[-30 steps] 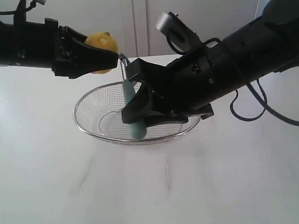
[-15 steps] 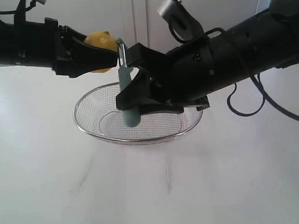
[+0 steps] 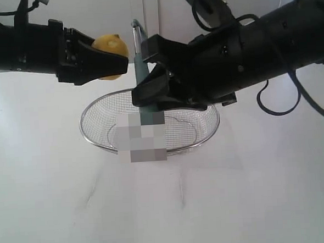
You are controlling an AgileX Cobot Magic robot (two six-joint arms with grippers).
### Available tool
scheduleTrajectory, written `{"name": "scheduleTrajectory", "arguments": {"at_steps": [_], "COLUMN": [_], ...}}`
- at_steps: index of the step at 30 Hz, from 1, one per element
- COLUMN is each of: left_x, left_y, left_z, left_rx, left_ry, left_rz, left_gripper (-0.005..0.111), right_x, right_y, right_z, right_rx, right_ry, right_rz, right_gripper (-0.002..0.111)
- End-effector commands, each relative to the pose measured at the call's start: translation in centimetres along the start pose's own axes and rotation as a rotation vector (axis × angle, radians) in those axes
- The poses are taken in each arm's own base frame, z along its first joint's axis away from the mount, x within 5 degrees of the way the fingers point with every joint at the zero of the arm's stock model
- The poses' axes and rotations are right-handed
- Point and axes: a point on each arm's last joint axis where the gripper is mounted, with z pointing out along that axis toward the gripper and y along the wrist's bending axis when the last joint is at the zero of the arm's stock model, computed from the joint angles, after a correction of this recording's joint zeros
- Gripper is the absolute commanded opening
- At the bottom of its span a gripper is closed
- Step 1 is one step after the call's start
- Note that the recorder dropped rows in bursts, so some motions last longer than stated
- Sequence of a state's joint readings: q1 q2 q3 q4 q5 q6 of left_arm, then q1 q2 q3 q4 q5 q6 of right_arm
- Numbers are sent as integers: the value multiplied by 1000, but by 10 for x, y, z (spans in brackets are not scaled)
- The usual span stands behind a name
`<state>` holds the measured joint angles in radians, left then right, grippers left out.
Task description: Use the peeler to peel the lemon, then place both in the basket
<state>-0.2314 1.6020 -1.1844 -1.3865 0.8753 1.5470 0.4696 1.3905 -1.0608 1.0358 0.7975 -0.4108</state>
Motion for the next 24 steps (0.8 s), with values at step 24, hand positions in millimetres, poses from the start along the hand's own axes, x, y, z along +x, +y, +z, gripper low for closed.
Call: {"name": "scheduleTrajectory", "arguments": {"at_steps": [24], "left_x": [-7], "left_y": [-24], "left_z": [-3], "left_rx": [241], "left_ry": [-49], "left_rz": [3], "left_gripper": [0], "right_x": [11], "right_y": [-21], "right_z": [21], "right_rx": [53], "right_ry": [175], "right_rz": [72], "right_gripper": [0]}}
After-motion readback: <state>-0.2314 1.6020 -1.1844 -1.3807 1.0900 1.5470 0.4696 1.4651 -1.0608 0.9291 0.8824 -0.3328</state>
